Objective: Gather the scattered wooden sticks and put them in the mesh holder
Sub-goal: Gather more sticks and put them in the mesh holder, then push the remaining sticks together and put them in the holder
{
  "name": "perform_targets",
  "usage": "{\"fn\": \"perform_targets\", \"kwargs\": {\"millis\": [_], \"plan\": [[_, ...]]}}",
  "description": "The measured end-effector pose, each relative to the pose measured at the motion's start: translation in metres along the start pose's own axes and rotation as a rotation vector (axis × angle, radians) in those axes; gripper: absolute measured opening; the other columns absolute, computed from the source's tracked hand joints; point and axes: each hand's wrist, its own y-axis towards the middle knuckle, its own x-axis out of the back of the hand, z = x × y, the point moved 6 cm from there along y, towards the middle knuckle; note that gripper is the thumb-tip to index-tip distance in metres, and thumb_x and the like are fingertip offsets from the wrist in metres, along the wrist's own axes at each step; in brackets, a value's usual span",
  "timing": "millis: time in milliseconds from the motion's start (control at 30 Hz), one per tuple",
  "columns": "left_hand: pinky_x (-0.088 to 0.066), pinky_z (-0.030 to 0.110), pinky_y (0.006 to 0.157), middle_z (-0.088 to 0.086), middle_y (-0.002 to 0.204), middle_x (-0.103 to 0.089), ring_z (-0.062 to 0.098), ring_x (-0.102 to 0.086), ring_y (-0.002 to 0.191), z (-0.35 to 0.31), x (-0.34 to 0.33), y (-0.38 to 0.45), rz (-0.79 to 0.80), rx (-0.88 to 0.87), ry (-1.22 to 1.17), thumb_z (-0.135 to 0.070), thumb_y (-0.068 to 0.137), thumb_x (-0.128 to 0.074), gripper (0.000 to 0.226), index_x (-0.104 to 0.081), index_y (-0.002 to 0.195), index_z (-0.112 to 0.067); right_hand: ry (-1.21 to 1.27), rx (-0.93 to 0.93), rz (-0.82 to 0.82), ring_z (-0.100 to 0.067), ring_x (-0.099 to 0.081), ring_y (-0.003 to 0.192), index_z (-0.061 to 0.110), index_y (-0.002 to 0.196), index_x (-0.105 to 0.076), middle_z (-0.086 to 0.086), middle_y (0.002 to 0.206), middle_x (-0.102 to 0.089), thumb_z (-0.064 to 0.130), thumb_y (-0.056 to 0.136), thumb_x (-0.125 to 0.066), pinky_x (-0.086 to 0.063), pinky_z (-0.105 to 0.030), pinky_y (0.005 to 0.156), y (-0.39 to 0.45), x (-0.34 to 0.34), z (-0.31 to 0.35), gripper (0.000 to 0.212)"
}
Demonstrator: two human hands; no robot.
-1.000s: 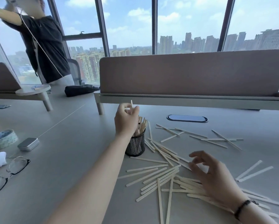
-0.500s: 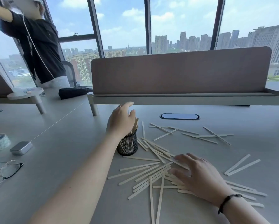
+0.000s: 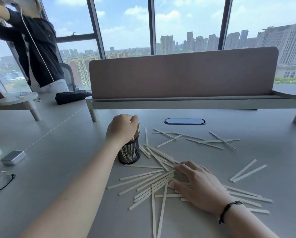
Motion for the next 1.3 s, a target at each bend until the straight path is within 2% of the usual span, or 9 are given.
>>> {"fn": "perform_targets", "kwargs": {"millis": [100,200,300,467,700,867,1100,1200,1300], "plan": [[-0.052,0.038,0.091,0.003,0.108,-0.076,0.024,-0.066,0.109,-0.019,0.022,-0.014,-0.230,-0.178,-0.081,-0.031,0.097,-0.050,0.033,-0.077,0.093,-0.013,0.008,-0.003,-0.003,-0.011,-0.047,0.126,0.045,0.133,-0.046,0.024,0.137,-0.046,0.082,0.080,-0.034,-0.035,-0.024,0.104,-0.001,0.000,0.001,0.066],[-0.046,0.043,0.102,0.005,0.118,-0.073,0.024,-0.063,0.115,-0.054,0.031,-0.063,-0.337,-0.478,-0.113,-0.036,0.098,-0.053,0.032,-0.076,0.105,-0.015,0.004,-0.013,-0.014,-0.011,-0.047,0.125,0.045,0.131,-0.047,0.024,0.136,-0.047,0.081,0.080,-0.037,-0.033,-0.024,0.104,0.000,0.001,0.002,0.063],[-0.043,0.040,0.108,0.000,0.140,-0.060,0.020,-0.055,0.127,-0.069,-0.005,-0.116,0.051,-0.668,-0.079,-0.056,0.093,-0.055,0.046,-0.068,0.124,-0.024,-0.011,-0.021,-0.035,-0.012,-0.050,0.123,0.043,0.128,-0.050,0.021,0.133,-0.051,0.081,0.079,-0.032,-0.033,-0.025,0.103,0.000,0.003,0.000,0.064],[-0.013,0.045,0.126,-0.017,0.168,0.004,0.005,0.006,0.154,-0.026,-0.056,-0.157,0.730,-0.421,0.145,-0.092,0.073,-0.044,0.095,-0.014,0.154,-0.053,-0.065,-0.091,-0.106,-0.014,-0.052,0.122,0.040,0.128,-0.052,0.016,0.134,-0.053,0.074,0.085,-0.043,-0.033,-0.028,0.103,-0.001,0.012,-0.013,0.055],[0.018,0.041,0.123,-0.015,0.164,0.028,0.012,0.036,0.147,-0.007,-0.053,-0.183,0.817,-0.395,0.269,-0.105,0.046,-0.038,0.129,0.018,0.151,-0.055,-0.173,-0.218,-0.250,-0.016,-0.057,0.119,0.036,0.126,-0.057,0.009,0.130,-0.060,0.077,0.085,-0.038,-0.036,-0.038,0.107,0.000,0.023,-0.029,0.061],[0.005,0.036,0.126,-0.018,0.166,0.018,0.007,0.024,0.152,-0.018,-0.065,-0.184,0.790,-0.339,0.171,-0.097,0.063,-0.049,0.117,0.011,0.153,-0.054,-0.061,-0.159,-0.167,-0.015,-0.054,0.121,0.038,0.129,-0.054,0.012,0.134,-0.055,0.077,0.085,-0.043,-0.037,-0.031,0.101,0.002,0.015,-0.021,0.060],[-0.046,0.036,0.107,-0.023,0.149,-0.049,0.002,-0.046,0.137,-0.026,-0.068,-0.160,0.498,-0.430,-0.076,-0.059,0.089,-0.053,0.053,-0.048,0.140,-0.044,0.154,-0.011,-0.404,-0.008,-0.063,0.100,0.038,0.109,-0.064,0.022,0.113,-0.060,0.073,0.085,-0.047,-0.050,-0.029,0.079,-0.008,0.037,-0.005,0.046],[-0.037,0.036,0.117,-0.017,0.148,-0.053,0.005,-0.044,0.139,-0.025,-0.052,-0.160,0.329,-0.476,0.025,-0.067,0.084,-0.057,0.062,-0.057,0.138,-0.037,0.066,-0.124,-0.341,-0.014,-0.062,0.104,0.040,0.122,-0.058,0.020,0.123,-0.057,0.081,0.081,-0.042,-0.047,-0.030,0.085,-0.014,0.041,-0.019,0.060],[-0.011,0.029,0.125,-0.015,0.165,-0.024,0.007,-0.017,0.153,-0.008,-0.053,-0.164,0.510,-0.354,0.134,-0.088,0.074,-0.046,0.097,-0.031,0.155,-0.038,-0.043,-0.154,-0.091,-0.013,-0.047,0.128,0.042,0.142,-0.039,0.016,0.141,-0.046,0.089,0.074,-0.039,-0.033,-0.028,0.105,-0.024,0.028,-0.024,0.083]]}}
